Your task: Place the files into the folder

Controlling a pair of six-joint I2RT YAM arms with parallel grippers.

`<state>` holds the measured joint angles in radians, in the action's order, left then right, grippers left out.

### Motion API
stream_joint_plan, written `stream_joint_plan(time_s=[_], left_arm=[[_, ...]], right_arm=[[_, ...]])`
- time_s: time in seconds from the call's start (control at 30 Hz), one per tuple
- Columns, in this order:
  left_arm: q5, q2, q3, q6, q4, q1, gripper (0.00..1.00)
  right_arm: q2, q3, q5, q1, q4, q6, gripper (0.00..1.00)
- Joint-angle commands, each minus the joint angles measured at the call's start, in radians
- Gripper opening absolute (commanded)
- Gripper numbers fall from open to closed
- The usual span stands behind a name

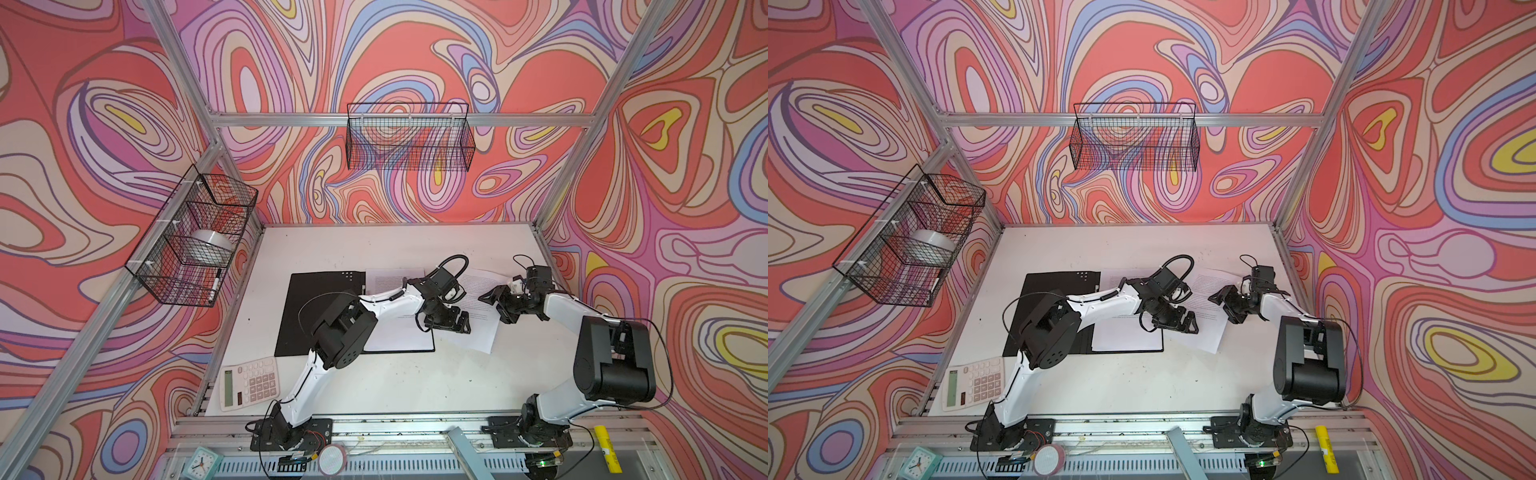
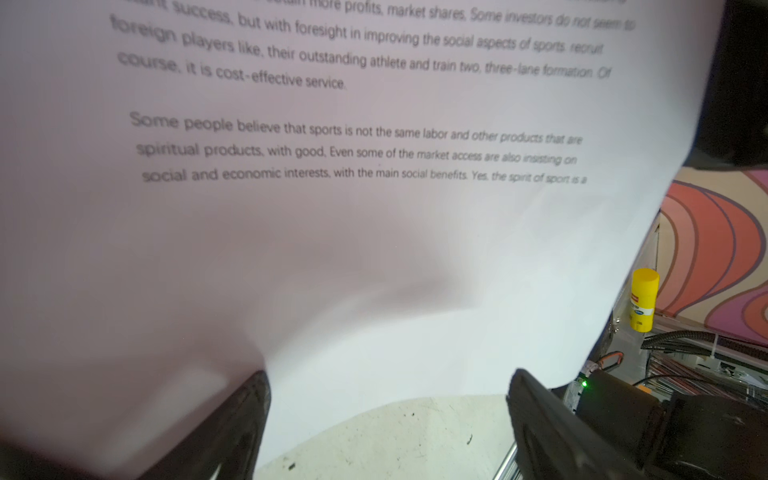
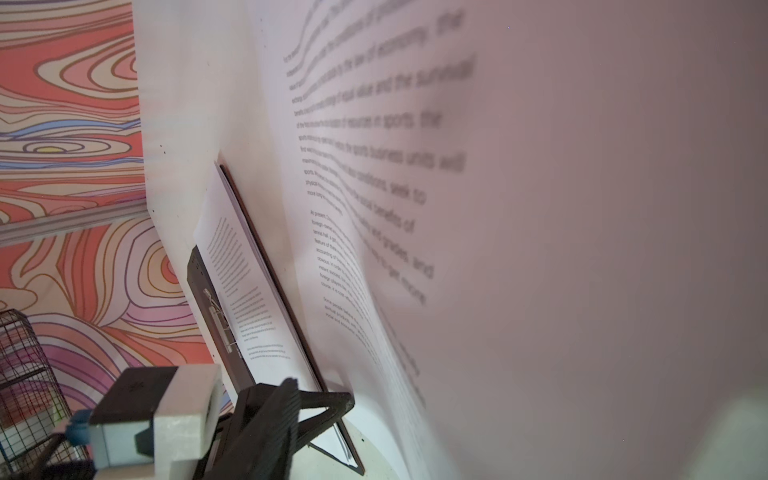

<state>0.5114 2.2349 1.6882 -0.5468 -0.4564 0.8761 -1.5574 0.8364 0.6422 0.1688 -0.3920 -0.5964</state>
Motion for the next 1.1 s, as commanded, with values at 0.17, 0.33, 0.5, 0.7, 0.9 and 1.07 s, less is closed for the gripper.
stream_joint_plan(time_s=[0.17,0.33,0.5,0.7,0.9,1.07], left_arm=[[-0.048,0.049,-0.053,-0.016,-0.096,-0.014,0.90],[-0.047,0.046,-0.051,-0.016,-0.095,-0.014,0.90],[-0.046,0.043,-0.050,-0.018,-0.094,-0.018,0.90],[-0.039,0.044,-0.044,-0.020,-0.093,-0.020,0.89],[-0.023,0.043,-0.027,-0.017,-0.101,-0.020,0.89],[0.008,0.030,0.020,-0.015,-0.108,-0.019,0.89]], right_arm=[[0.062,-0.016,-0.048,0.005,-0.034,0.030,0.39],[0.061,-0.015,-0.055,0.005,-0.042,0.031,0.25],[0.069,-0.020,-0.070,0.005,-0.056,0.038,0.18],[0.079,-0.028,-0.088,0.005,-0.073,0.054,0.10],[0.077,-0.037,-0.107,0.005,-0.081,0.065,0.00],[0.066,-0.042,-0.125,0.005,-0.086,0.076,0.00]])
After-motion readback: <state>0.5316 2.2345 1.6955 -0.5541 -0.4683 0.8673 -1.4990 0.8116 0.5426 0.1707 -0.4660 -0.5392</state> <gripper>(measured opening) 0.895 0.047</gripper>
